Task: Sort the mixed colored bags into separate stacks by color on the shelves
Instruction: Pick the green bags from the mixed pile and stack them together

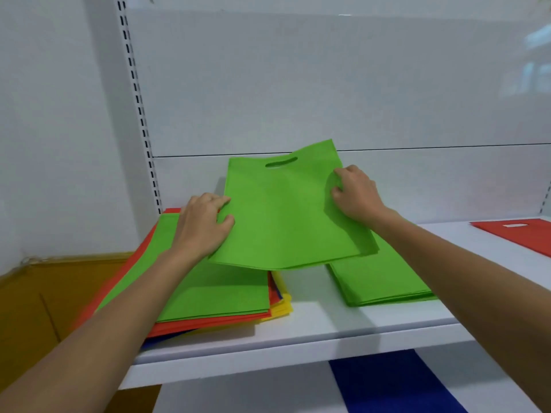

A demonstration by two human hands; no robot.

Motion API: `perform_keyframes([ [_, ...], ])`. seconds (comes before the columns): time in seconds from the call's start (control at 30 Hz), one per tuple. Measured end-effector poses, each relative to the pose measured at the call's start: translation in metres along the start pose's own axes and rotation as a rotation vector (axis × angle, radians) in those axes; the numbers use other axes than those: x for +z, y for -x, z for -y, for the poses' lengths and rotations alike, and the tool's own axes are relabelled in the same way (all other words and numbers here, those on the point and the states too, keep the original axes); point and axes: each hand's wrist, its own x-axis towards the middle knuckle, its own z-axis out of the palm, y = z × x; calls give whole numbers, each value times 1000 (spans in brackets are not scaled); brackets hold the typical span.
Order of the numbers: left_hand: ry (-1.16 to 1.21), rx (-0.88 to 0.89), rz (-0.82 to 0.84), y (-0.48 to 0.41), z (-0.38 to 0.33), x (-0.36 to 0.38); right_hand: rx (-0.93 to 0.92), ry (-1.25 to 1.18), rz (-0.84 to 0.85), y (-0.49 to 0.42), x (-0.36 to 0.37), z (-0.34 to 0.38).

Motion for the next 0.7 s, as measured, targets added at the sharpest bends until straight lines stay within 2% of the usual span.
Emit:
perform_keyframes([
  [0.37,20,-20,7,-30,-117,60,-8,26,-33,-32,-51,-129],
  [0.7,-39,-91,183,5,-169,129,44,67,263,-8,-1,-218],
])
